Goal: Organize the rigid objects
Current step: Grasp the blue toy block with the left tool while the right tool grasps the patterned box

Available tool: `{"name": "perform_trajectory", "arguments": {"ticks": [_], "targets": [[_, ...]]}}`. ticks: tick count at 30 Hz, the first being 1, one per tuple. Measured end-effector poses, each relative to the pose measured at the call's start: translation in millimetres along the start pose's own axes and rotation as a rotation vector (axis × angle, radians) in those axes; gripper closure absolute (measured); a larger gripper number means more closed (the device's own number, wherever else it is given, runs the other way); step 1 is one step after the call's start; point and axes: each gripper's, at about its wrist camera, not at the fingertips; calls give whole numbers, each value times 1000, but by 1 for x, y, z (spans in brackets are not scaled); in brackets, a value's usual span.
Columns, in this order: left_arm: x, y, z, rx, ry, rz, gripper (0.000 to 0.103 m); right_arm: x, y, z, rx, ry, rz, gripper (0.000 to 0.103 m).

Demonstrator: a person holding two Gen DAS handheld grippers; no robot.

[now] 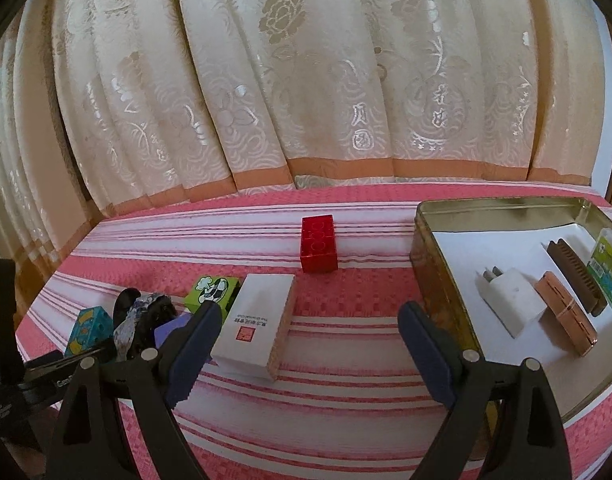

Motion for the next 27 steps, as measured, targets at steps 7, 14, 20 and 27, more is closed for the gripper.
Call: {"name": "perform_trajectory", "arguments": {"ticks": [7,14,20,27], "targets": [[0,1,1,4,-5,-5,7,10,3,-12,-57,-21,-58,12],[-2,1,-1,-11,-8,13,22,24,4,-15,-50,-11,-126,21],[-6,2,-11,-56,-19,36,47,44,5,-34,-83,26,-187,25],[-8,2,-19,-94,-42,46,60,61,3,-37,-63,39,-260,51]]}}
Point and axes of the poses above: each gripper's, at about its wrist camera, not at the fingertips, and x roughly the way its jaws point, z to its right, y to its top, and after that the axes turned 3 degrees about -x, right-handed
